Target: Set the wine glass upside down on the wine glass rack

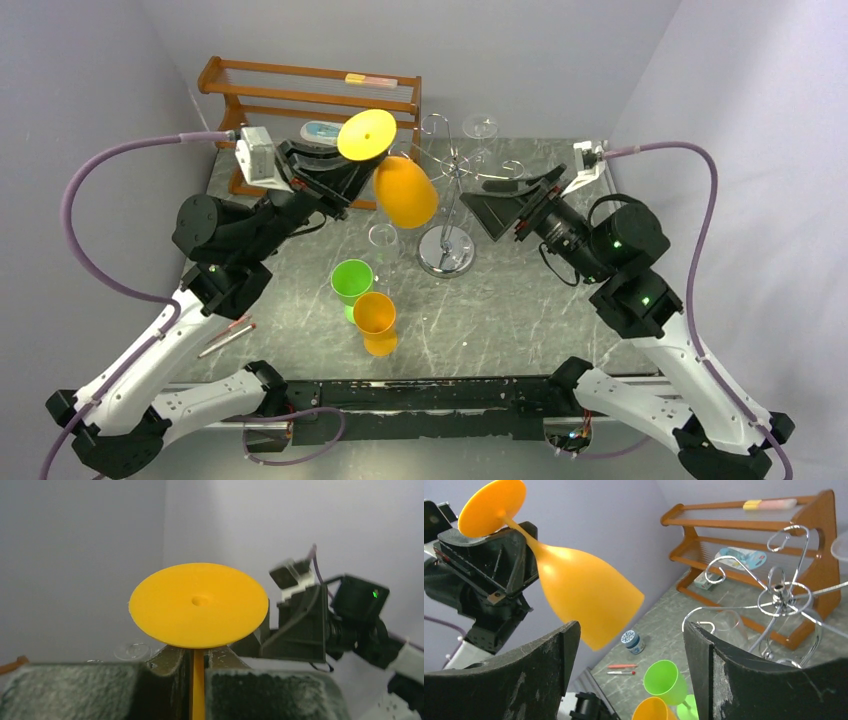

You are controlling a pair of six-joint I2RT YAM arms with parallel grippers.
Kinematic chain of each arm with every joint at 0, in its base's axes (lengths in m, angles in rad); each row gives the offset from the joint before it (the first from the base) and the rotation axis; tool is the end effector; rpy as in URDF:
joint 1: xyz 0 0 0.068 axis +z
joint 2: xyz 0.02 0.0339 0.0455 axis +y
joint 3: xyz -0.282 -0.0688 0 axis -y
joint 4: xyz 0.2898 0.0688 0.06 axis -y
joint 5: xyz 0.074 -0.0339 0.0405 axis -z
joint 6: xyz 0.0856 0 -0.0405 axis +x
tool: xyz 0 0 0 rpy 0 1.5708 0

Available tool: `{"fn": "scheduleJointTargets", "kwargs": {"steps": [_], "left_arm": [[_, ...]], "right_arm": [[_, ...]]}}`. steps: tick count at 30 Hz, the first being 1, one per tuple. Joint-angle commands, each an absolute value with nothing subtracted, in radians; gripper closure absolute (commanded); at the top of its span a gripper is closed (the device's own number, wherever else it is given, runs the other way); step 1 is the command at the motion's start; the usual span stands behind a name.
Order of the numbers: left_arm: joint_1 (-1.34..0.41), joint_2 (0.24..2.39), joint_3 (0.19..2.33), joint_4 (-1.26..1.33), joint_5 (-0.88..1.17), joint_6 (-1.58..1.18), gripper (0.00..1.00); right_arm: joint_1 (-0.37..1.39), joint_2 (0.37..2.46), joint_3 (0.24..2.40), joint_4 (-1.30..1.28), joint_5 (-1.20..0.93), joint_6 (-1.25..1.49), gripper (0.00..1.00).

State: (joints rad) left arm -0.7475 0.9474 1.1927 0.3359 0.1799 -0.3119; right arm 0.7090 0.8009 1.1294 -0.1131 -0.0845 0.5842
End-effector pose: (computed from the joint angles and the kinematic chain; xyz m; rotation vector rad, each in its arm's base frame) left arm 0.1760 -0.1840 0.5579 0.3943 0.9774 -1.0543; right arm 0.1731 0.1580 0.5003 -0.1663 1.4416 1.1336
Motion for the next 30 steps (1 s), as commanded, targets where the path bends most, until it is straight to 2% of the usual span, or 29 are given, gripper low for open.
{"fn": "scheduleJointTargets", "kwargs": {"steps": [1,11,19,25,30], "left_arm": [[-0.743,0.990,1.283,0.252,0.456,-0.170,0.95],[-0.744,1.091,1.323,0.271,0.680,-0.237,0.95],[-0.744,1.076,1.276,0.271,0.589,-0.183,0.95],[-0.745,1.069,1.247,0.286,0.562,-0.154,0.95],[-0.745,1.064,1.225,0.304,0.572,-0.130,0.95]], "right_arm": [[0.714,0.844,1.234,-0.209,-0.167,0.441,0.20],[0.715,0.994,1.343,-0.086,-0.398,0.398,0.19],[0.715,0.970,1.300,-0.055,-0.514,0.484,0.19],[0.715,0.917,1.254,0.028,-0.500,0.644,0.16],[0.714,0.940,1.328,-0.096,-0.312,0.809,0.14]]}}
